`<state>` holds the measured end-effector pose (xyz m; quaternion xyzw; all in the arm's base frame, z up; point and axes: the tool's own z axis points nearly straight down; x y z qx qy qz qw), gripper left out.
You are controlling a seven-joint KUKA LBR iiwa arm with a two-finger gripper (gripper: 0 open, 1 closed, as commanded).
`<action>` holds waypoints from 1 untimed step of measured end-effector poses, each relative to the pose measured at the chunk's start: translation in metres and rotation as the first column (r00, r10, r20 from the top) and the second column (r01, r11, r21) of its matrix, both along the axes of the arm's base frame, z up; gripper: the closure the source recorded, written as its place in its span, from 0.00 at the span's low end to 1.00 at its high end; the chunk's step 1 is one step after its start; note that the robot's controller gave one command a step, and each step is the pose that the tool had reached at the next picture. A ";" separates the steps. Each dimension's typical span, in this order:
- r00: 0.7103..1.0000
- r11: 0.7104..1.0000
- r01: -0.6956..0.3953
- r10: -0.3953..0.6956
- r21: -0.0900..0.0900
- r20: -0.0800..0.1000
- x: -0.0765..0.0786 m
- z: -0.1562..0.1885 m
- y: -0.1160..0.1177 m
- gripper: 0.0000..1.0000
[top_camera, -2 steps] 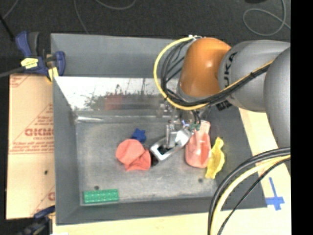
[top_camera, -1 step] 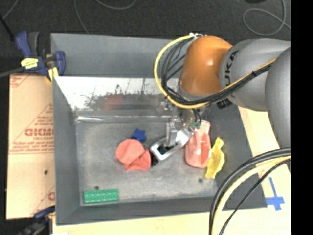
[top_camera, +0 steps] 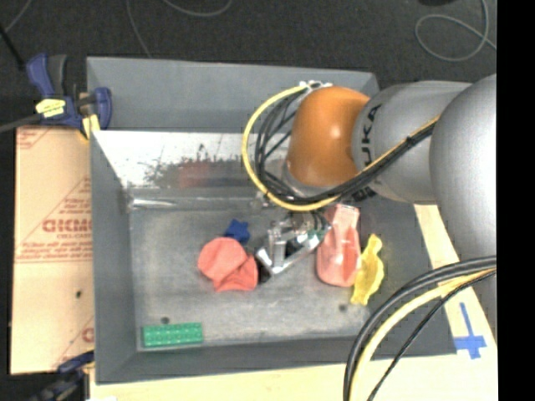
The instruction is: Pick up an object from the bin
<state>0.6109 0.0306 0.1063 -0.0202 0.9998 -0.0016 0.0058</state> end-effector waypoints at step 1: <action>0.983 0.983 -0.181 0.181 0.002 0.001 -0.005 -0.008 0.020 0.00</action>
Offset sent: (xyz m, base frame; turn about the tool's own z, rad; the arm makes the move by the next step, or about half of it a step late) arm -0.0184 0.0768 -0.0265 -0.1907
